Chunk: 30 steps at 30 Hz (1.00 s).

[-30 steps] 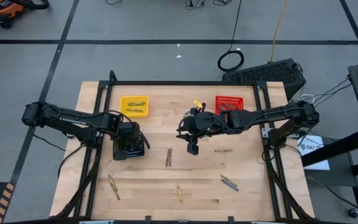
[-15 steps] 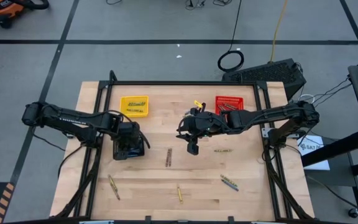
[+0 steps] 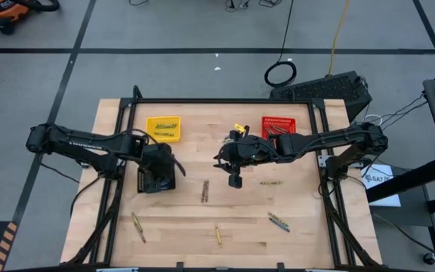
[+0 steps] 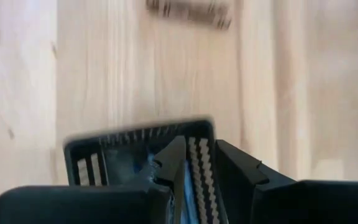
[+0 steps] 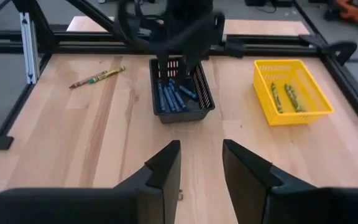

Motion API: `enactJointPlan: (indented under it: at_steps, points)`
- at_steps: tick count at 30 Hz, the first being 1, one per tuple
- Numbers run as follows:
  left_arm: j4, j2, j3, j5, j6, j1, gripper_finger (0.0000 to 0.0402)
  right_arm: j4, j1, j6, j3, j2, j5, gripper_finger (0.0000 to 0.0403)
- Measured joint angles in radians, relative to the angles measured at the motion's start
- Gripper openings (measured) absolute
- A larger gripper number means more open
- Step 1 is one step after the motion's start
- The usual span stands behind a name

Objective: Sort crayons
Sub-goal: Put the brown crayon into the red bin

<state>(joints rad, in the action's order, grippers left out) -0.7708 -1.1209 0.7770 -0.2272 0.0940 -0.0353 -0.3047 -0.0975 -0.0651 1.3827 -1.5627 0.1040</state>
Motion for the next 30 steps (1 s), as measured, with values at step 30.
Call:
enactJointPlan:
  at_steps: [30]
  points:
    - [-0.003,0.332,0.068,-0.010,0.111,-0.154,0.0085,-0.411,0.031,-0.096,0.000,-0.137,0.040,0.0107]
